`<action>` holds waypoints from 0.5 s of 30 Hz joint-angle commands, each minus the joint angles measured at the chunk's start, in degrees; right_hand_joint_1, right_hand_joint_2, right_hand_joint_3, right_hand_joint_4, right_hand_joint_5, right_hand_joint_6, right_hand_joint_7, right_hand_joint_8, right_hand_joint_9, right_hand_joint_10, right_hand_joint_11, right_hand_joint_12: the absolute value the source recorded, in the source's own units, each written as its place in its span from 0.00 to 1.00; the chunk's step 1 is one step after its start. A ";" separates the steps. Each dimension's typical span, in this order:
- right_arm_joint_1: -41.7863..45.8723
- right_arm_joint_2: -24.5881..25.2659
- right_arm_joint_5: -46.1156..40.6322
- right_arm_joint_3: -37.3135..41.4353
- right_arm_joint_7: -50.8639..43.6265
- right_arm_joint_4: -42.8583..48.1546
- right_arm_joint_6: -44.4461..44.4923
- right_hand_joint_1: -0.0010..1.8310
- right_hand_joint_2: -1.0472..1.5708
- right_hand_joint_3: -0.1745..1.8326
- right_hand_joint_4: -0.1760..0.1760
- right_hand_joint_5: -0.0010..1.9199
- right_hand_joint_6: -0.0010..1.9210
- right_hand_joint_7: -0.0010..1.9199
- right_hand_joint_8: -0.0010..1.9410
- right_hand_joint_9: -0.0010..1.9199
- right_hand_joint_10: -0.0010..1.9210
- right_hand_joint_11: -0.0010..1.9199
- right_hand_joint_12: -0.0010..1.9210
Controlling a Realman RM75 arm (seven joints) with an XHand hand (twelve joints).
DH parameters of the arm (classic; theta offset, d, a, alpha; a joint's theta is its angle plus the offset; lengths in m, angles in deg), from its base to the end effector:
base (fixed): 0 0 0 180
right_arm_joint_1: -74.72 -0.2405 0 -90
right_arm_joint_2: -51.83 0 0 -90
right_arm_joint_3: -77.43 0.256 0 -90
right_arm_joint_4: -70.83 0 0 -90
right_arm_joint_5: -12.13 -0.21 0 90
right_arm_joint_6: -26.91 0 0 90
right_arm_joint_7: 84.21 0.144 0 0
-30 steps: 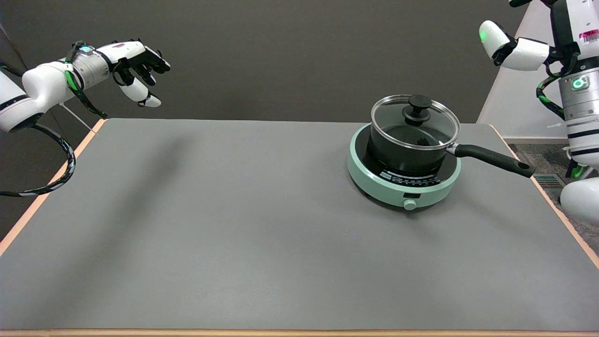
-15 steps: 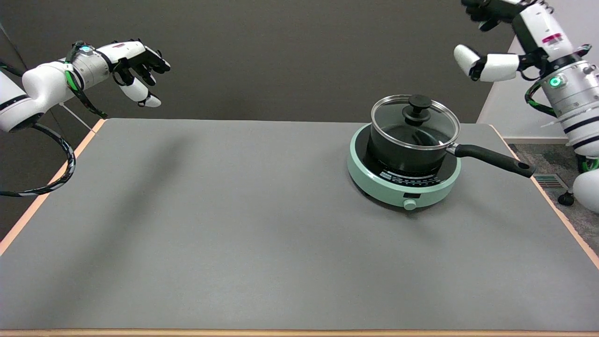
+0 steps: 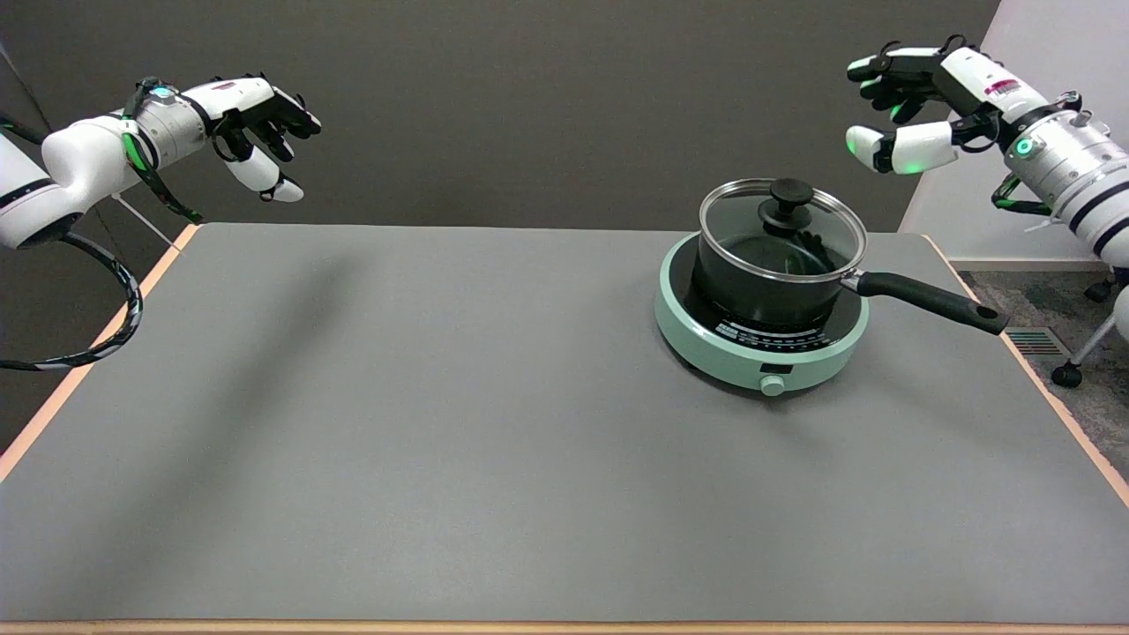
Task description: Pick up the pot lid.
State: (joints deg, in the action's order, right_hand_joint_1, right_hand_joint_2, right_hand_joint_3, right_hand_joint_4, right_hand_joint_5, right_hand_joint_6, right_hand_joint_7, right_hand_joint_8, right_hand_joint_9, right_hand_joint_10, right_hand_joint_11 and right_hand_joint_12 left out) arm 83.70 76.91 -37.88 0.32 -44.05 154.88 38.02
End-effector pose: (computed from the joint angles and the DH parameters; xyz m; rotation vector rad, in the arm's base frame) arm -0.0791 -0.3294 0.5313 1.4454 -0.1552 0.4916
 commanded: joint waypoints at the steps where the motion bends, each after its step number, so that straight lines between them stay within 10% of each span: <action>1: -0.04 -3.37 1.75 9.47 0.05 7.31 -24.85 0.44 0.59 0.55 0.64 0.27 0.11 0.33 0.10 0.31 0.24 0.25 0.62; 15: -0.28 -3.40 2.04 11.57 5.43 8.00 -24.80 0.46 0.58 0.54 0.48 0.27 0.12 0.32 0.12 0.30 0.28 0.26 0.69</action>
State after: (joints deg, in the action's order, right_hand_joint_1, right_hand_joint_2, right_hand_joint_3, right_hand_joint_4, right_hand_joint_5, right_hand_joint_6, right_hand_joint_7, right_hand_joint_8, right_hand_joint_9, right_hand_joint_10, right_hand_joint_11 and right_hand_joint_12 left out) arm 83.65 74.52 -36.67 7.67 -42.90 160.34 20.31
